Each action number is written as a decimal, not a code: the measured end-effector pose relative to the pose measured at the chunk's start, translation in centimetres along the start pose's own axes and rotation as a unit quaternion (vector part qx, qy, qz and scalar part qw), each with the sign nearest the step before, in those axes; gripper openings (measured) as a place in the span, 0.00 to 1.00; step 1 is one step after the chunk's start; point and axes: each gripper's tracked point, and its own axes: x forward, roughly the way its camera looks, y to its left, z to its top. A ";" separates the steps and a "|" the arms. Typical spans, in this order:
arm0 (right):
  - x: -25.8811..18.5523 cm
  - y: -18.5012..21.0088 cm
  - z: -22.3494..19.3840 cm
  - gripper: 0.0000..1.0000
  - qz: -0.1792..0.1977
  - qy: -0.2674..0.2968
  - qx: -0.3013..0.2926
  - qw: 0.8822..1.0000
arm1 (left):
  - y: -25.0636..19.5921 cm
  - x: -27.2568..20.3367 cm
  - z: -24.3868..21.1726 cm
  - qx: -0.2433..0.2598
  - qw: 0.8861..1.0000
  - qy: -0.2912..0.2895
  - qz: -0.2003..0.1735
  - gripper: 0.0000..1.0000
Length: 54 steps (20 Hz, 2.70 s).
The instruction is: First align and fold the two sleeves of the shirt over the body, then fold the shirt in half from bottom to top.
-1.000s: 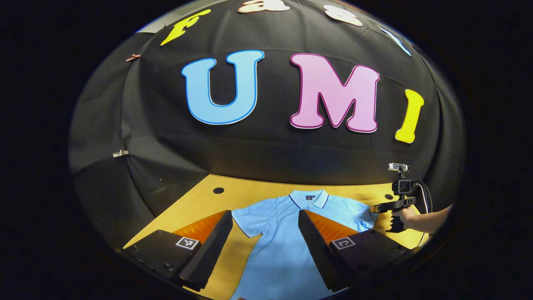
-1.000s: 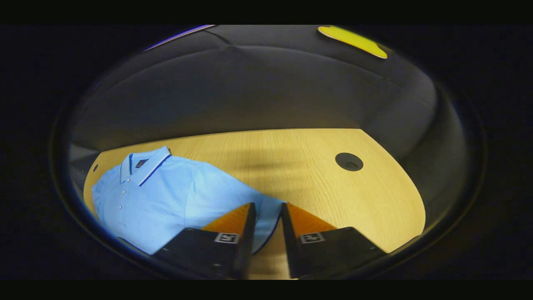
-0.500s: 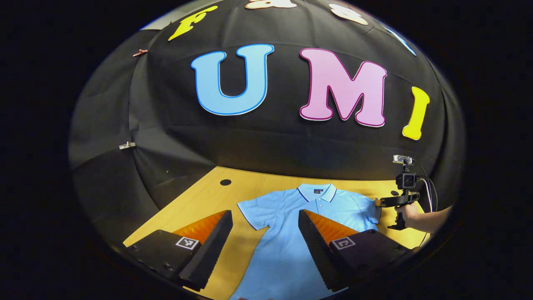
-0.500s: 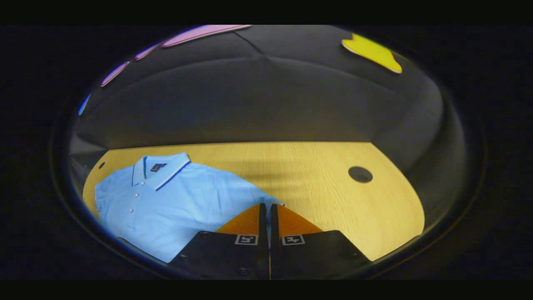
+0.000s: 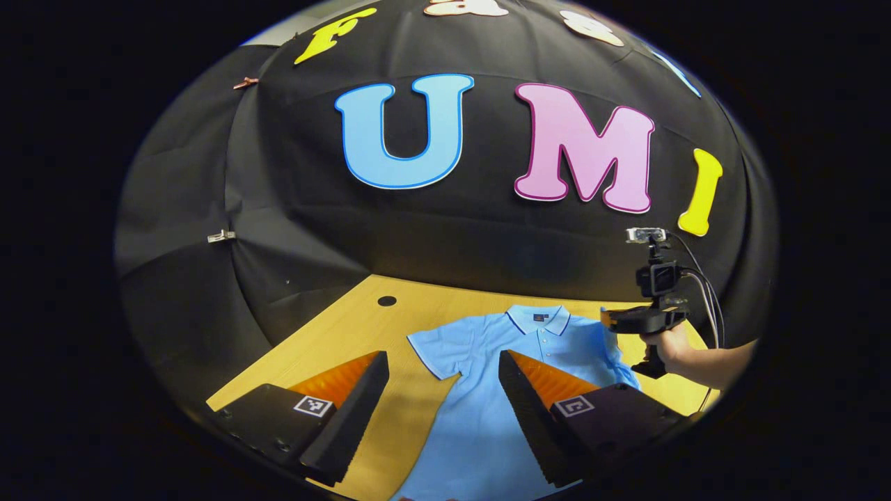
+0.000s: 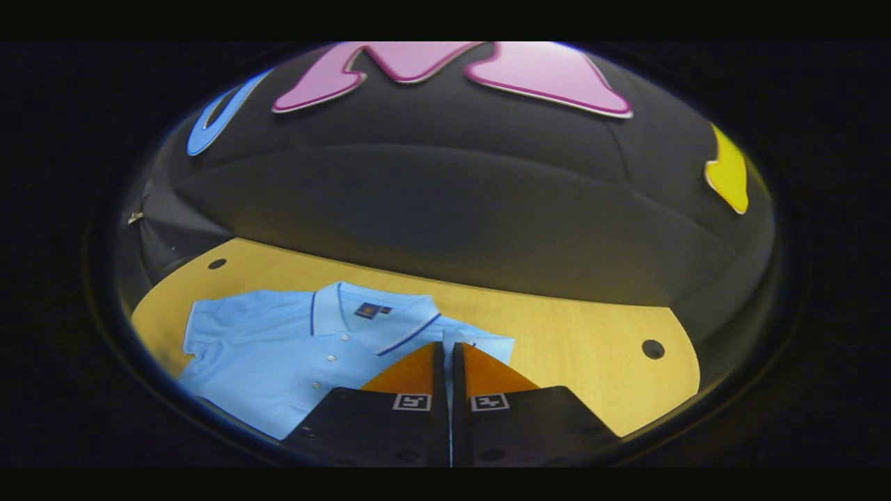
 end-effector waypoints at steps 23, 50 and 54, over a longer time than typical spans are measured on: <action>-16.0 -4.4 -6.0 0.97 0.003 -0.028 0.024 0.999 | 2.6 32.0 -9.2 0.016 0.991 0.134 -0.007 0.99; -21.0 -14.4 -15.5 0.97 -0.090 0.037 0.096 0.991 | -7.0 32.9 -6.4 0.185 0.979 0.086 -0.007 0.06; -22.3 -14.4 -16.1 0.98 -0.096 0.037 0.096 0.990 | -16.6 30.1 -5.3 0.199 0.973 0.057 -0.107 0.06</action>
